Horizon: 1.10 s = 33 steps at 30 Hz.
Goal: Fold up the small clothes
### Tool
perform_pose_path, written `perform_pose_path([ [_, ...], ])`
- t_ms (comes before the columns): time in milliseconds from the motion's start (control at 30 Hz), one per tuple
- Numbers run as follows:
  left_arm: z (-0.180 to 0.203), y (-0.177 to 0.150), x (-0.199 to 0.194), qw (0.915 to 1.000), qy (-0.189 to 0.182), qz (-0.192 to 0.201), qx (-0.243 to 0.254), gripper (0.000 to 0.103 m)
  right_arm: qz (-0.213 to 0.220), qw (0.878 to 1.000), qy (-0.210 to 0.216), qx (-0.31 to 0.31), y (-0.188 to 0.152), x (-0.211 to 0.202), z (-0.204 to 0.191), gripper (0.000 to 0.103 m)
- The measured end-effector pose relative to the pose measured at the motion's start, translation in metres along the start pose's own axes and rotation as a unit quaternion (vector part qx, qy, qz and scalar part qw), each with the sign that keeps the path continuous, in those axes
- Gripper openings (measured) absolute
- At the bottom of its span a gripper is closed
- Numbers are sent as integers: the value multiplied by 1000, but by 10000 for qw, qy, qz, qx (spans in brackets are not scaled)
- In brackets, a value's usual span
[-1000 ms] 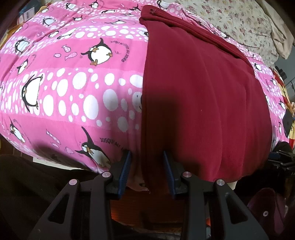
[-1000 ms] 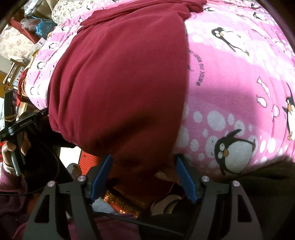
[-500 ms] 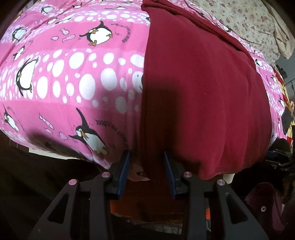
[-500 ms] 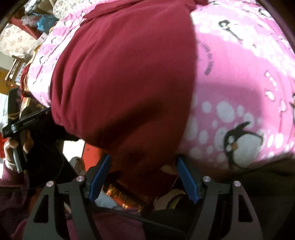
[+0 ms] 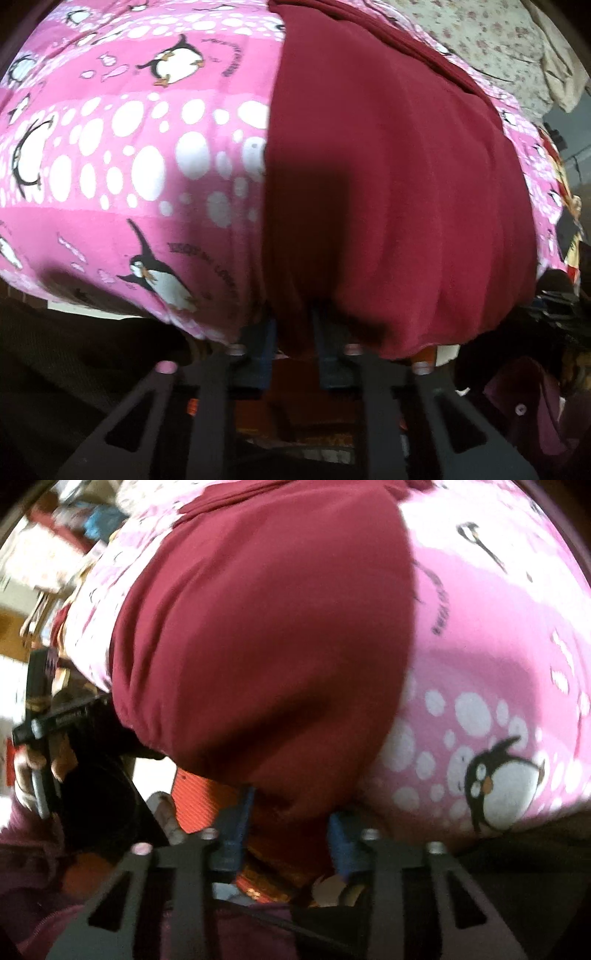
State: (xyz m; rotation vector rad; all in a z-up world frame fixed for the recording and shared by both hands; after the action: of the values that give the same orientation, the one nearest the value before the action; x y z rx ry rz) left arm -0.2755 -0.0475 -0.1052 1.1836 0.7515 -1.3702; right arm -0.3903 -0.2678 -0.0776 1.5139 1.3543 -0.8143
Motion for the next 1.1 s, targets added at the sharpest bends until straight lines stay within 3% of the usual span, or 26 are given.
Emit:
perform_pose_path([
  [33, 1, 0, -2, 10000, 3, 34, 63, 0, 11, 10000, -4, -84, 1, -2, -1, 17],
  [133, 5, 4, -14, 9997, -139, 185, 41, 0, 154, 9996, 121, -198, 4, -13, -7, 13],
  [467, 14, 45, -80, 9901, -915, 1034, -252, 0, 1334, 9843, 1153, 121, 39, -85, -15, 12],
  [700, 33, 87, -108, 9807, -1291, 1445, -263, 0, 1965, 9735, 1159, 134, 69, -121, -10, 12],
  [900, 43, 130, -132, 9706, -1524, 1824, -368, 0, 2485, 9629, 1009, 306, 108, -155, 17, 12],
  [1100, 49, 176, -132, 9653, -1635, 1966, -531, 0, 2861, 9531, 812, 556, 158, -175, 50, 12],
])
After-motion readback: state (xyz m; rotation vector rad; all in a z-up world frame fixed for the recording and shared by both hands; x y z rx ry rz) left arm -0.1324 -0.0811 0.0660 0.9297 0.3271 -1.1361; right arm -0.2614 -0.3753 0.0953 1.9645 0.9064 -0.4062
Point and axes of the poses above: each gripper's, at about its wrist camera, not at the fingertips, and x roughly the way its jaws point, z to its right, y to its top, the point moved 10 cm from there along x, roughly the way its jaws point, and after that the axes turned 9 degrees about -x, right-handed, at the moved point
